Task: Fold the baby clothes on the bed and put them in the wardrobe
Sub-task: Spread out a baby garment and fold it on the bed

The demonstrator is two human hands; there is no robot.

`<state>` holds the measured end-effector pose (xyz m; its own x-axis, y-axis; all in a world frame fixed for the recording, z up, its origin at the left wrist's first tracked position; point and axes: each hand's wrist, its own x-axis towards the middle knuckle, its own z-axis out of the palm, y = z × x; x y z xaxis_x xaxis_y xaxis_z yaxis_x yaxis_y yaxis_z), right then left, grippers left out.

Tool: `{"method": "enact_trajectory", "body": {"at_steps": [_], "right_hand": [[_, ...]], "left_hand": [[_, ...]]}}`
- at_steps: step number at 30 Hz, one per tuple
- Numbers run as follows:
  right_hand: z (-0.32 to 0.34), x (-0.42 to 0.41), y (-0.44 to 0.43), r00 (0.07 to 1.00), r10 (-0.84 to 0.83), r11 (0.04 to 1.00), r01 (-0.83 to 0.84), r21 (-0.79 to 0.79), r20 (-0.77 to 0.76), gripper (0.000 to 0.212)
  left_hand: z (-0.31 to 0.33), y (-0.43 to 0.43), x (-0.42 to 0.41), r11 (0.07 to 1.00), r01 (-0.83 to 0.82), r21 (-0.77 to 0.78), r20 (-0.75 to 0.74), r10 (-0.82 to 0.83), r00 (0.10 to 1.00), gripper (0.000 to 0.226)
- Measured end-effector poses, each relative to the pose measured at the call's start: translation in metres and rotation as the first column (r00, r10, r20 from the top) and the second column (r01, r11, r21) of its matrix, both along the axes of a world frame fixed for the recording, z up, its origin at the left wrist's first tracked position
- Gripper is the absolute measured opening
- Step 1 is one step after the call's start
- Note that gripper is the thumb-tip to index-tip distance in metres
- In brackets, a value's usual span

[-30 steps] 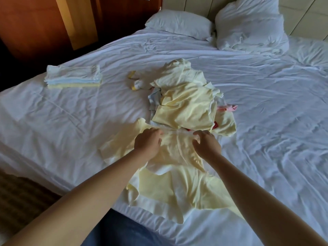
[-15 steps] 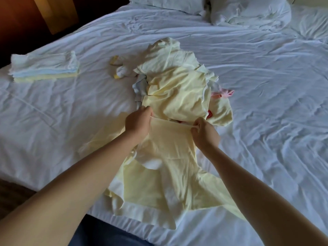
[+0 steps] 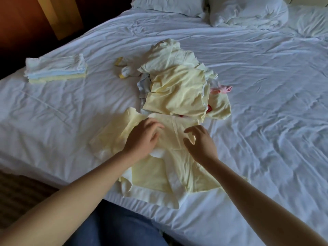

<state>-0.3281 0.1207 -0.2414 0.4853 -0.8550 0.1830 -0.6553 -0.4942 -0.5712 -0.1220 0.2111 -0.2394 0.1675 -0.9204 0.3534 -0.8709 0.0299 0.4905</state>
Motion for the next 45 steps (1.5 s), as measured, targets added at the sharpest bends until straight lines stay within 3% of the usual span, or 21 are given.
{"method": "enact_trajectory", "body": {"at_steps": [4, 7, 12, 15, 21, 28, 34, 42, 45], "right_hand": [[0.012, -0.008, 0.046, 0.986, 0.165, 0.985, -0.163, 0.063, -0.020, 0.009], [0.019, -0.013, 0.075, 0.964, 0.248, 0.960, -0.231, 0.155, -0.094, 0.003], [0.019, -0.014, 0.103, 0.883, 0.274, 0.950, -0.187, 0.250, -0.381, 0.040], [0.016, -0.015, 0.110, 0.829, 0.254, 0.958, -0.147, 0.245, -0.498, 0.058], [0.028, -0.018, 0.106, 0.864, 0.303, 0.939, -0.198, 0.282, -0.402, 0.013], [0.040, -0.038, 0.106, 0.923, 0.348, 0.885, -0.267, 0.380, -0.162, 0.014], [0.037, -0.041, 0.105, 0.923, 0.356, 0.871, -0.271, 0.410, -0.145, 0.012], [0.036, -0.040, 0.099, 0.954, 0.288, 0.883, -0.229, 0.410, -0.086, 0.022], [0.036, -0.040, 0.098, 0.959, 0.273, 0.883, -0.220, 0.415, -0.072, 0.022]], "left_hand": [[0.004, 0.046, -0.016, 0.984, 0.171, -0.048, 0.045, -0.169, 0.985, 0.019], [-0.002, 0.068, -0.017, 0.973, 0.231, 0.020, 0.150, -0.231, 0.961, 0.025], [-0.004, 0.078, -0.024, 0.932, 0.186, 0.310, 0.270, -0.274, 0.923, 0.057], [0.002, 0.076, -0.033, 0.873, 0.117, 0.473, 0.282, -0.275, 0.919, 0.063], [0.005, 0.071, -0.041, 0.895, 0.067, 0.442, 0.391, -0.260, 0.883, 0.061], [-0.001, 0.073, -0.035, 0.978, 0.031, 0.207, 0.495, -0.132, 0.859, 0.042], [-0.006, 0.080, -0.022, 0.994, 0.028, 0.109, 0.484, -0.078, 0.872, 0.029], [0.002, 0.079, -0.038, 0.930, 0.168, 0.328, 0.357, -0.286, 0.889, 0.055], [0.000, 0.076, -0.044, 0.948, 0.141, 0.285, 0.371, -0.245, 0.896, 0.042]]}}
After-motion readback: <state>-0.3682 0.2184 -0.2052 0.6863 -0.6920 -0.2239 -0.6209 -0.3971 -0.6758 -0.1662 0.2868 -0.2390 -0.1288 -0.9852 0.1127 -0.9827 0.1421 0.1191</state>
